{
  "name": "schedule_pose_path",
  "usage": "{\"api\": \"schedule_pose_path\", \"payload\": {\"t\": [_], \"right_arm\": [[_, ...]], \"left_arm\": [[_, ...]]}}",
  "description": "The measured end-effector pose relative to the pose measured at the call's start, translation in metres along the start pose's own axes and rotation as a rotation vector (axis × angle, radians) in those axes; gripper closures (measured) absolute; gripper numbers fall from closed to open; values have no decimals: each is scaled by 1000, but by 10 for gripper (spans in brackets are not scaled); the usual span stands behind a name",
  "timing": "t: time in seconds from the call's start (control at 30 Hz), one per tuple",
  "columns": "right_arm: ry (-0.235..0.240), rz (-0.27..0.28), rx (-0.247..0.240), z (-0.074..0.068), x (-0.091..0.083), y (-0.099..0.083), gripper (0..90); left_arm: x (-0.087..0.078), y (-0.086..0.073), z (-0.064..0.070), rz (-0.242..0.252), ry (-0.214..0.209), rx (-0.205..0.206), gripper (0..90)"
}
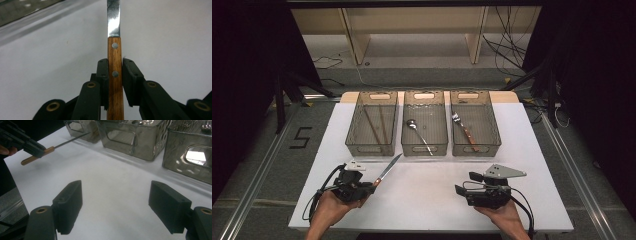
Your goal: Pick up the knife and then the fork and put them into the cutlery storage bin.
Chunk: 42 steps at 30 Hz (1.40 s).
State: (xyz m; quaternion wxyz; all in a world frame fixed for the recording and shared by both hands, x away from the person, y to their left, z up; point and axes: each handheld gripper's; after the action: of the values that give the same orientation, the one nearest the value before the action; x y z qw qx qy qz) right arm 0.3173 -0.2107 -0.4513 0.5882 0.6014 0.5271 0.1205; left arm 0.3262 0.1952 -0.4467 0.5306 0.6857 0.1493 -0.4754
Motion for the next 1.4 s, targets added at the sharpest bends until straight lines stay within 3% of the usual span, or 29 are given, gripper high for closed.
{"api": "schedule_pose_path", "payload": {"t": [0.33,0.5,0.67,0.97,1.07,1.33,1.4], "right_arm": [[17,-3,-13,-5,4,1,278],[17,7,-62,-13,5,3,276],[9,37,-173,-27,6,6,270],[-53,32,-443,-54,14,10,275],[-98,22,-583,-65,18,8,287],[-262,-86,-956,-88,41,-4,319],[-296,-103,-1024,-92,47,-7,335]], "left_arm": [[1,23,19,41,-71,54,757],[2,35,31,41,-107,84,757],[2,47,43,49,-138,118,757],[6,63,67,49,-203,174,757],[8,67,74,42,-219,196,757],[14,71,90,4,-253,252,757],[14,71,92,-7,-262,264,757]]}}
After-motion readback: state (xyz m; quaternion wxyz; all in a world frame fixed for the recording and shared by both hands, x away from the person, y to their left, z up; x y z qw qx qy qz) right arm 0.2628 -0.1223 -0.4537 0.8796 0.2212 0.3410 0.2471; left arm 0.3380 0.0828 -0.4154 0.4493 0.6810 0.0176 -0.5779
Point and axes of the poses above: each handheld gripper's, and its own axes: x roughly forward along the jaws, y roughly out of its top, z roughly to its right, and after that the axes turned 9 degrees about y, right-handed
